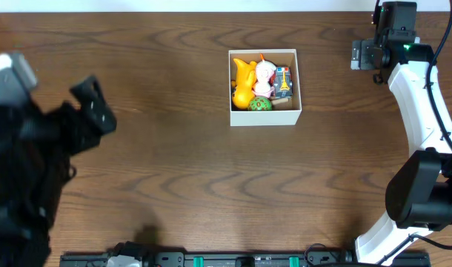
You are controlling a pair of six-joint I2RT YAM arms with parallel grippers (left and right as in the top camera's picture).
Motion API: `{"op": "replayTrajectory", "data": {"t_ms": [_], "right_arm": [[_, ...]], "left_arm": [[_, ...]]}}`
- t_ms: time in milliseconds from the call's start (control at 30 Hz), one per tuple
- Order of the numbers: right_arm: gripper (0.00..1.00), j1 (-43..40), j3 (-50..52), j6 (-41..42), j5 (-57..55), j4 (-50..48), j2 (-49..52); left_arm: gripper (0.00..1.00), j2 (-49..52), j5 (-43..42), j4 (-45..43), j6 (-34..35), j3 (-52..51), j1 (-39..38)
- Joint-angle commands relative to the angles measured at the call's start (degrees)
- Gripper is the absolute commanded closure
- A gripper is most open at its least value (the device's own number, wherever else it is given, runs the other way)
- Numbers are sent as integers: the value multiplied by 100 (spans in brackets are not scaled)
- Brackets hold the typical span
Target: Pack container
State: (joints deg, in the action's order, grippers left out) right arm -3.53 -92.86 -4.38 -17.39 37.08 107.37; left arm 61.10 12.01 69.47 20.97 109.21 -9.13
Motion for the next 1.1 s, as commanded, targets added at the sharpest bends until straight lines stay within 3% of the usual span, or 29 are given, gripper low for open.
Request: {"op": "replayTrajectory", "data": {"t_ms": [0,200,400,600,767,1067], "right_arm": [[1,-15,-74,72,-17,0,0],[1,-15,-74,72,-15,0,0],[1,-15,-74,72,-17,0,0],[1,-15,-74,72,-15,0,0],[1,-15,-74,72,-15,0,0],[1,-15,-74,72,-15,0,0]], "left_arm": [[2,-660,96,-560,-61,-1049,31],[2,-1910,98,-2798,-61,-3873,299],[2,-2920,92,-5584,-59,-6883,382],[2,-3574,92,-7563,-59,-8778,382],[2,-4118,90,-8072,-57,-9514,382],[2,-5228,48,-7858,-59,-10083,382]]}}
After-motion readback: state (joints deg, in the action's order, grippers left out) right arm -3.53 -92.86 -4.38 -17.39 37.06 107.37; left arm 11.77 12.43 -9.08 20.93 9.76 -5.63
